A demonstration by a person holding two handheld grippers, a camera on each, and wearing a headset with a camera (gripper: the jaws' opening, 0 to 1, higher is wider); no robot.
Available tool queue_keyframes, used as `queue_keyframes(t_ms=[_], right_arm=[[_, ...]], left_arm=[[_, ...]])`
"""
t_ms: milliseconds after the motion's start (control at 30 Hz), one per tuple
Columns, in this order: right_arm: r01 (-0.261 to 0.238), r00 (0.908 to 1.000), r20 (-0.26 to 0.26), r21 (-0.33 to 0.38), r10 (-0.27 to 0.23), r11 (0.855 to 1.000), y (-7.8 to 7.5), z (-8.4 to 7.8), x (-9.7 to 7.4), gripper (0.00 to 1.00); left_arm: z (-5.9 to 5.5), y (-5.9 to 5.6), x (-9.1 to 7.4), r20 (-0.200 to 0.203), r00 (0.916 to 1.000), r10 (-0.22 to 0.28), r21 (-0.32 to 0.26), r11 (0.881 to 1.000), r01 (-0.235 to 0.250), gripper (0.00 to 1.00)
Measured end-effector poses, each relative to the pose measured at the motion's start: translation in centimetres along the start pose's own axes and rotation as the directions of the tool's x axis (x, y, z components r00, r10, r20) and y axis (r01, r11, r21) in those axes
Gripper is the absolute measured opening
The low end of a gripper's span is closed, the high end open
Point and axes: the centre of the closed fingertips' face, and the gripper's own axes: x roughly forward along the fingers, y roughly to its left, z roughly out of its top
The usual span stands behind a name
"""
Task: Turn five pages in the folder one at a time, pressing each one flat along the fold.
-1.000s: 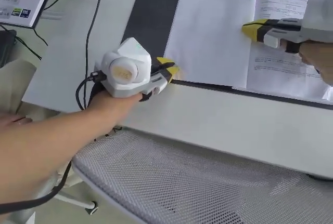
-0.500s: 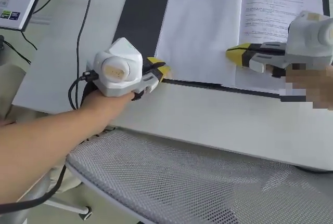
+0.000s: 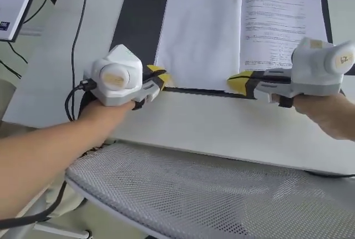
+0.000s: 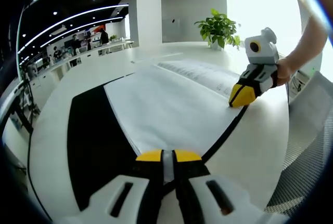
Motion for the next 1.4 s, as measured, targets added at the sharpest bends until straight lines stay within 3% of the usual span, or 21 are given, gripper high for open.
queue_keyframes(t_ms=[400, 633, 800, 867, 900, 967, 1000, 1033, 1100, 1167, 1200, 1267, 1333, 1400], right_arm=[[0.005, 0.9999, 0.015, 0.034, -0.005, 0.999, 1.7, 0.0, -0.7, 0.00], [0.010, 0.9963, 0.084, 0.090, -0.018, 0.996, 2.6, 1.6, -1.9, 0.05], [0.055, 0.9906, 0.119, 0.108, -0.067, 0.993, 2.6, 2.0, -3.5, 0.07], [0.078, 0.9840, 0.148, 0.144, -0.099, 0.987, 2.4, 2.1, -4.7, 0.08], [0.114, 0.9784, 0.154, 0.152, -0.138, 0.982, 2.0, 2.0, -5.6, 0.09], [0.124, 0.9730, 0.172, 0.176, -0.154, 0.977, 1.8, 1.9, -6.8, 0.09], [0.161, 0.9663, 0.171, 0.180, -0.192, 0.970, 1.3, 1.7, -7.7, 0.10], [0.168, 0.9658, 0.165, 0.187, -0.200, 0.968, 1.2, 1.5, -8.3, 0.11], [0.208, 0.9508, 0.186, 0.208, -0.248, 0.956, 0.6, 1.5, -9.8, 0.12], [0.229, 0.9448, 0.181, 0.232, -0.273, 0.945, 0.3, 1.2, -11.1, 0.15], [0.265, 0.9318, 0.182, 0.249, -0.314, 0.932, -0.2, 1.1, -12.0, 0.17], [0.266, 0.9304, 0.185, 0.252, -0.316, 0.930, -0.1, 1.0, -12.6, 0.20], [0.308, 0.9116, 0.196, 0.257, -0.362, 0.916, -0.3, 1.1, -14.1, 0.22], [0.312, 0.9040, 0.208, 0.276, -0.373, 0.909, 0.1, 1.4, -15.2, 0.23]], left_arm=[[-0.1, 0.0, 0.1, -0.007, 1.0000, -0.005, -0.016, 1.000, 0.005, 0.06], [-0.1, -0.4, 0.0, -0.017, 0.9996, -0.021, -0.029, 0.999, 0.021, 0.11], [0.1, -0.8, -0.3, -0.028, 0.9988, -0.040, -0.045, 0.998, 0.038, 0.17], [0.3, -1.1, -0.6, -0.033, 0.9986, -0.042, -0.040, 0.998, 0.041, 0.20], [0.4, -1.2, -0.9, -0.026, 0.9985, -0.048, -0.047, 0.998, 0.047, 0.20], [0.6, -1.4, -1.2, -0.023, 0.9985, -0.050, -0.052, 0.997, 0.049, 0.19], [0.8, -1.5, -1.4, -0.017, 0.9986, -0.051, -0.052, 0.997, 0.050, 0.19], [0.9, -1.5, -1.5, -0.018, 0.9985, -0.052, -0.050, 0.997, 0.051, 0.19], [1.3, -1.5, -1.9, -0.007, 0.9986, -0.053, -0.053, 0.997, 0.053, 0.20], [1.8, -1.4, -2.4, 0.001, 0.9988, -0.049, -0.070, 0.996, 0.049, 0.20], [2.2, -1.4, -2.7, 0.013, 0.9988, -0.048, -0.073, 0.996, 0.049, 0.21], [2.6, -1.4, -3.1, 0.021, 0.9987, -0.046, -0.083, 0.995, 0.047, 0.22], [3.3, -1.3, -3.9, 0.046, 0.9981, -0.042, -0.102, 0.994, 0.046, 0.23], [3.9, -1.0, -4.8, 0.070, 0.9970, -0.032, -0.125, 0.991, 0.040, 0.24]])
